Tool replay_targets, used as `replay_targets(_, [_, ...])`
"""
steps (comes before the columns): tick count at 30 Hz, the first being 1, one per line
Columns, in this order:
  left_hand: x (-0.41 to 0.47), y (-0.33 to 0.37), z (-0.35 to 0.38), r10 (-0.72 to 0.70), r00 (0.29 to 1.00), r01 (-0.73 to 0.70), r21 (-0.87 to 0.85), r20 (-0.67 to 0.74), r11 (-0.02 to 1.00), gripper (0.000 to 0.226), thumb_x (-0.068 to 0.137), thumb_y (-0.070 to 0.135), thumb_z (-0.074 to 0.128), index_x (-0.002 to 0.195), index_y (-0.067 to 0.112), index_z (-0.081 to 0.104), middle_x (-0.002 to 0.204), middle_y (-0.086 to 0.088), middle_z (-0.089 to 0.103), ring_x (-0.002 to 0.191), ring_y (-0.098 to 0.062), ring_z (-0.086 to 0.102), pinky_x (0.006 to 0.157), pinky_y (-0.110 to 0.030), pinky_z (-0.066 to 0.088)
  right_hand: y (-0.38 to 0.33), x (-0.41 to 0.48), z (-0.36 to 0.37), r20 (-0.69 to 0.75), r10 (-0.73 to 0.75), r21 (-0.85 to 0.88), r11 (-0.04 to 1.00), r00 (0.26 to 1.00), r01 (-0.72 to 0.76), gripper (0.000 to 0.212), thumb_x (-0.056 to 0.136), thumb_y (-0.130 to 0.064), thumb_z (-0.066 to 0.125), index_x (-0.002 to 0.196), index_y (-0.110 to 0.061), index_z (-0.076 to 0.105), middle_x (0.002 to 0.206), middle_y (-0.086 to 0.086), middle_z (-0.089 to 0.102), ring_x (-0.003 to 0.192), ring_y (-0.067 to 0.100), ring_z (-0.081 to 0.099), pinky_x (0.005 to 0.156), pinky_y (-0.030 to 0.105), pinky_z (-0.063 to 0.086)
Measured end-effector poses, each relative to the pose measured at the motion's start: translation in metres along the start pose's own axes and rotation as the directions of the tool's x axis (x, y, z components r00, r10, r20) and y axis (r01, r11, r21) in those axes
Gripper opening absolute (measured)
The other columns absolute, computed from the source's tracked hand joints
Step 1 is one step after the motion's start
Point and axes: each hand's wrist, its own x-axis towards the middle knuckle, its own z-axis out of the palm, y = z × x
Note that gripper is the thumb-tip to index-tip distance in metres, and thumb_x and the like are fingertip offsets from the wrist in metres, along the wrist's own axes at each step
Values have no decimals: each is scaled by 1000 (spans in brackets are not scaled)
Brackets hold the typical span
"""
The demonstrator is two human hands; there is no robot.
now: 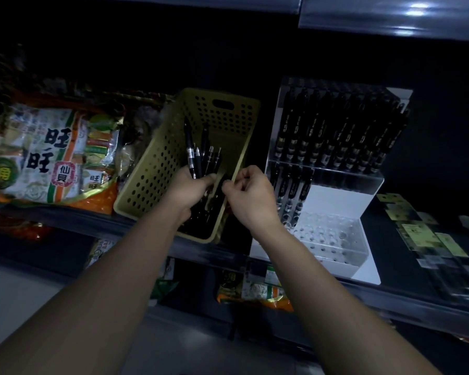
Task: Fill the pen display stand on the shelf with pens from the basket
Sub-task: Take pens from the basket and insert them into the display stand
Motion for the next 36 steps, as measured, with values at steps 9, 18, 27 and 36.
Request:
replay_targets(9, [6,17,5,125,978,-153,-165,-169,974,24,93,9,57,117,3,56,88,-1,64,75,-10,59,70,-27,51,4,8,7,-34,33,-167,985,999,-38,14,92,-23,53,99,-10,55,89,6,65,80,24,63,60,28,44])
replay_targets(18, [0,34,12,209,941,-275,-244,-267,930,23,98,12,50,119,6,46,82,1,54,74,-8,53,84,-32,51,5,13,12,-25,94,-168,981,995,-97,25,97,-24,49,109,-6,59,101,10,67,88,27,64,75,40,55])
replay_targets(27, [-15,65,15,301,901,-391,-283,-314,876,23,96,8,51,117,-1,51,82,1,56,75,-9,57,80,-32,53,-16,-12,8,-177,-40,-45,998,983,32,32,100,-34,42,120,-12,53,99,2,65,94,21,60,79,34,48])
replay_targets(36, [-59,80,33,233,952,-300,-465,-196,833,25,94,13,58,115,0,53,75,5,65,68,-4,65,61,-22,53,-46,-17,-2,234,356,876,326,905,-355,55,98,-52,33,120,-9,58,118,11,66,108,22,63,97,41,50])
